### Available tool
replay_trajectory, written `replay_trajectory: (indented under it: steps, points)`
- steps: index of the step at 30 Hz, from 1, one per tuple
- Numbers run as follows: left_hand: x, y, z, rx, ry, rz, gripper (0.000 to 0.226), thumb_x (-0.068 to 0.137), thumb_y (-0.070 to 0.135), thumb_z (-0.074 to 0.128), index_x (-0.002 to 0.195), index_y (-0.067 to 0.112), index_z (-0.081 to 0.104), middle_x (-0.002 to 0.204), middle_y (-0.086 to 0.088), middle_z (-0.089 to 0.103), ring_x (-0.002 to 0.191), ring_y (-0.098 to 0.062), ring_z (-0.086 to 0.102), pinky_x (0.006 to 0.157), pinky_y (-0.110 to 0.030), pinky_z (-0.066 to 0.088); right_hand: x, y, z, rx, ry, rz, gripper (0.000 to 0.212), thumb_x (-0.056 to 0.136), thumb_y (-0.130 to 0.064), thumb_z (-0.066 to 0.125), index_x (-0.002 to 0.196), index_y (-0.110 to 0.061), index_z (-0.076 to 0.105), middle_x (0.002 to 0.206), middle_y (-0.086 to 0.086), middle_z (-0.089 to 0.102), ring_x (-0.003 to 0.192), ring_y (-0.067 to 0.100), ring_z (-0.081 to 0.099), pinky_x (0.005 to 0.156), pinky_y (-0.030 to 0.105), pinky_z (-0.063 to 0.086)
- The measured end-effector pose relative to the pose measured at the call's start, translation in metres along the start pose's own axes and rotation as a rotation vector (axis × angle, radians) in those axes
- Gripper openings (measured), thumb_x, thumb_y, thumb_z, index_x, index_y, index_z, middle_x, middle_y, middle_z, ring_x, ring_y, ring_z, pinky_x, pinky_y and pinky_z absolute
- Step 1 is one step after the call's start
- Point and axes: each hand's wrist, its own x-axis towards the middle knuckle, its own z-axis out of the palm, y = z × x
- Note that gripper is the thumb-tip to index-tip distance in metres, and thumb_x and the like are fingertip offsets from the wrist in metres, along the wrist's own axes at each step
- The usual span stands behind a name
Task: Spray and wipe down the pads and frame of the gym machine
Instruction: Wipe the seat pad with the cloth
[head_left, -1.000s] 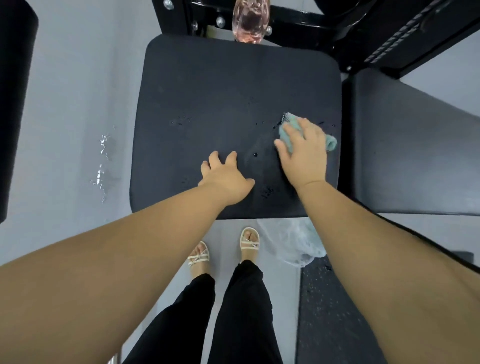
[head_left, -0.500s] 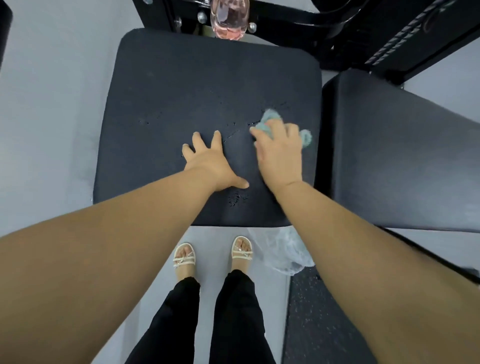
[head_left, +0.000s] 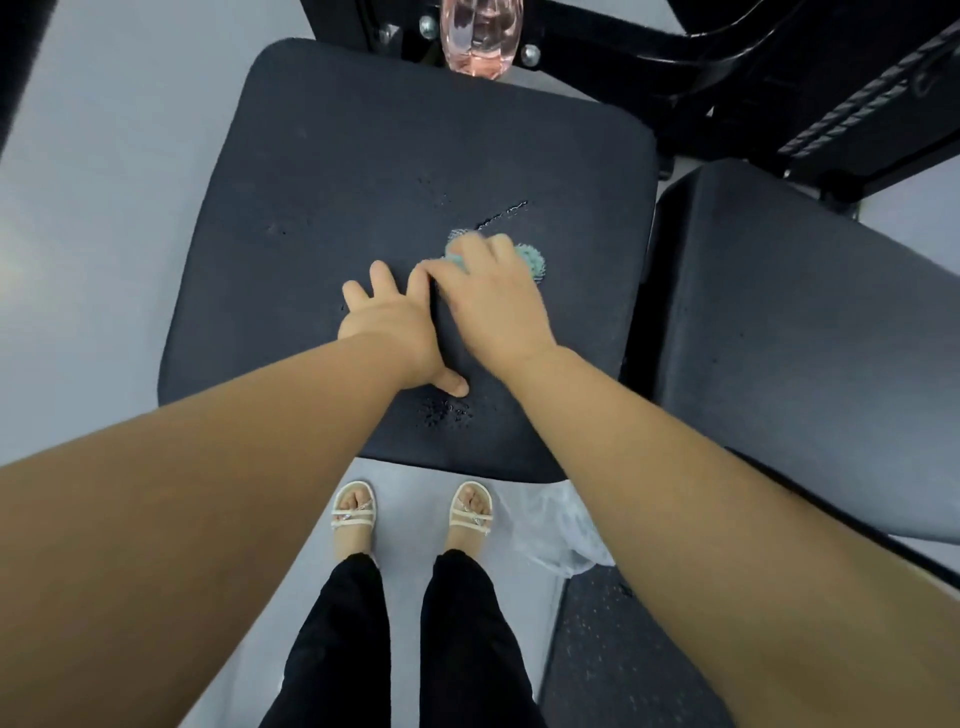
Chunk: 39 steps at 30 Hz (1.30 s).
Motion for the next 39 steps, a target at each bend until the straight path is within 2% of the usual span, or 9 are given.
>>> replay_trajectory:
  steps: [3,7,13,19,26,29,32,35,39]
  points:
    - [0.0,-0.003,0.002,0.004,0.008,0.011,0.134,0.054,0.06,0.081,0.148,0.025,-0.007,0.15,-0.01,0.001,0.135,-0.039,0.011,0.1,-0.046,0.038,0.017,0.05,-0.016,-0.076,0.125,0.08,0.015,0.074,-0.015,0.068,0.087,-0.019,0.073,0.106,0.013,0.065,0.087,0.039,0.059,0.071,0.042,0.052]
    - [0.0,-0.002,0.001,-0.002,0.027,0.013,0.132,0.053,0.06,0.081,0.148,0.025,-0.003,0.146,-0.009,0.007,0.132,-0.037,0.015,0.091,-0.043,0.042,0.03,0.05,-0.015,0.078,0.105,0.304,0.024,0.081,-0.004,0.056,0.1,-0.003,0.07,0.12,0.019,0.06,0.116,0.042,0.051,0.104,0.048,0.031]
    - [-0.002,-0.005,0.002,0.001,0.045,0.026,0.131,0.054,0.061,0.08,0.149,0.026,-0.004,0.15,-0.009,0.005,0.135,-0.037,0.013,0.091,-0.042,0.043,0.014,0.039,-0.007,0.078,-0.019,-0.09,0.019,0.076,-0.005,0.065,0.093,-0.009,0.072,0.104,0.012,0.069,0.098,0.032,0.064,0.087,0.032,0.048]
    - [-0.001,-0.007,0.004,-0.012,0.068,0.028,0.131,0.052,0.063,0.08,0.148,0.027,-0.001,0.146,-0.008,0.008,0.132,-0.035,0.015,0.086,-0.044,0.047,0.038,0.065,-0.014,0.102,0.201,0.465,0.023,0.084,-0.003,0.05,0.089,-0.005,0.072,0.097,0.013,0.065,0.097,0.033,0.057,0.081,0.017,0.029]
    - [-0.001,-0.014,0.009,-0.033,0.126,0.053,0.13,0.051,0.066,0.078,0.148,0.032,0.0,0.149,-0.004,0.008,0.134,-0.033,0.015,0.078,-0.037,0.042,0.007,0.024,-0.002,0.099,0.089,-0.079,0.02,0.071,-0.003,0.063,0.084,-0.014,0.074,0.085,0.009,0.068,0.084,0.032,0.064,0.08,0.033,0.046]
    - [-0.005,-0.021,0.012,-0.069,0.151,0.071,0.128,0.053,0.069,0.075,0.148,0.037,-0.003,0.154,0.0,0.002,0.139,-0.031,0.01,0.089,-0.04,0.043,0.01,0.051,-0.013,0.01,0.266,0.267,0.021,0.08,-0.003,0.055,0.083,-0.013,0.073,0.085,0.009,0.067,0.088,0.034,0.061,0.103,0.042,0.034]
    - [-0.011,-0.02,0.015,-0.109,0.156,0.086,0.124,0.057,0.065,0.076,0.149,0.037,-0.003,0.156,0.0,-0.002,0.142,-0.03,0.006,0.094,-0.043,0.042,-0.008,0.023,-0.008,0.093,0.344,0.434,0.019,0.073,0.003,0.061,0.08,-0.009,0.073,0.083,0.011,0.066,0.085,0.036,0.059,0.087,0.035,0.047]
    - [-0.015,-0.026,0.017,-0.275,0.18,0.151,0.1,0.072,0.046,0.073,0.149,0.031,0.01,0.156,0.0,0.002,0.142,-0.029,0.006,0.101,-0.044,0.036,-0.042,-0.023,0.004,0.131,0.292,0.257,0.018,0.071,-0.002,0.06,0.081,-0.009,0.073,0.082,0.01,0.066,0.083,0.032,0.059,0.08,0.023,0.033]
    - [-0.032,-0.046,0.028,-0.444,0.248,0.187,0.059,0.088,0.018,0.052,0.143,0.021,0.031,0.149,-0.003,0.018,0.137,-0.027,0.015,0.105,-0.032,0.028,-0.087,-0.039,0.006,0.112,0.126,-0.047,0.023,0.079,-0.005,0.05,0.086,-0.011,0.072,0.086,0.009,0.065,0.085,0.026,0.051,0.078,0.033,0.044]
